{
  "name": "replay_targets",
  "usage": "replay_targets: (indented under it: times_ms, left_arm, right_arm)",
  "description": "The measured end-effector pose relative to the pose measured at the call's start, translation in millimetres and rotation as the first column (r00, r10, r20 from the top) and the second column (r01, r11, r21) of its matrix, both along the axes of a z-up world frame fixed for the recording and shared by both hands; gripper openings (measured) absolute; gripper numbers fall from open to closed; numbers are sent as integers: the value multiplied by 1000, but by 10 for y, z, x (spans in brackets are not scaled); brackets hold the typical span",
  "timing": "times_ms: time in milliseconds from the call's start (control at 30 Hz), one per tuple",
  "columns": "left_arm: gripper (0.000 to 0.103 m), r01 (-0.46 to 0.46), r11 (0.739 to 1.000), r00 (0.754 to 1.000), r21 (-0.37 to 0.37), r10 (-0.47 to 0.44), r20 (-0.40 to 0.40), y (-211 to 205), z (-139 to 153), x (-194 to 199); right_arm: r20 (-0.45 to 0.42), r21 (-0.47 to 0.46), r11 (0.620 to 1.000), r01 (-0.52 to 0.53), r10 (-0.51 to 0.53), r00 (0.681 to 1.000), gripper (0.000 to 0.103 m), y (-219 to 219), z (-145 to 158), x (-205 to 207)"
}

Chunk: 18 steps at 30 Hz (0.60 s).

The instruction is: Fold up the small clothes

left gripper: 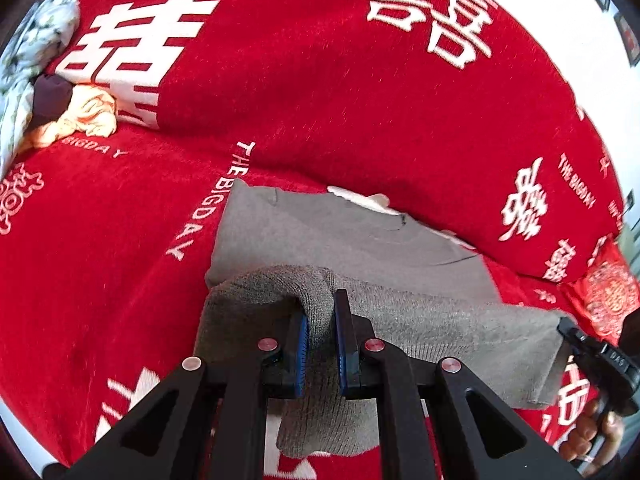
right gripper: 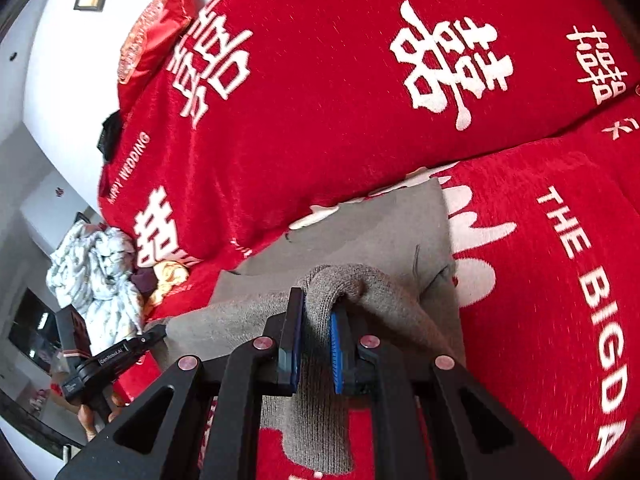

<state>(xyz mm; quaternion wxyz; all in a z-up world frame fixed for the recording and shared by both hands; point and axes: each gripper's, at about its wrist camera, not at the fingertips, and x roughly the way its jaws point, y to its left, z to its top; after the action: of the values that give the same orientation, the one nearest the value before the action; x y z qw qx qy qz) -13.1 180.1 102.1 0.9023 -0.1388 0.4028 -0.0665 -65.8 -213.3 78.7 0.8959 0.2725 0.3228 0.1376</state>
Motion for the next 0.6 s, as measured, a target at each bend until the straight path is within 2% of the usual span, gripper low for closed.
replay_targets:
  times_ms: [167, 600]
  left_arm:
    - [13, -1, 999, 1000, 42, 3, -29, -84, -66, 222]
    - [13, 10, 999, 998, 45, -7, -57, -143, -69, 630]
  right_arm:
    - [-40, -14, 1000, 8, -9, 999, 13, 0, -62, 249]
    - [-80, -30, 999, 19, -21, 997, 13, -22, -106, 647]
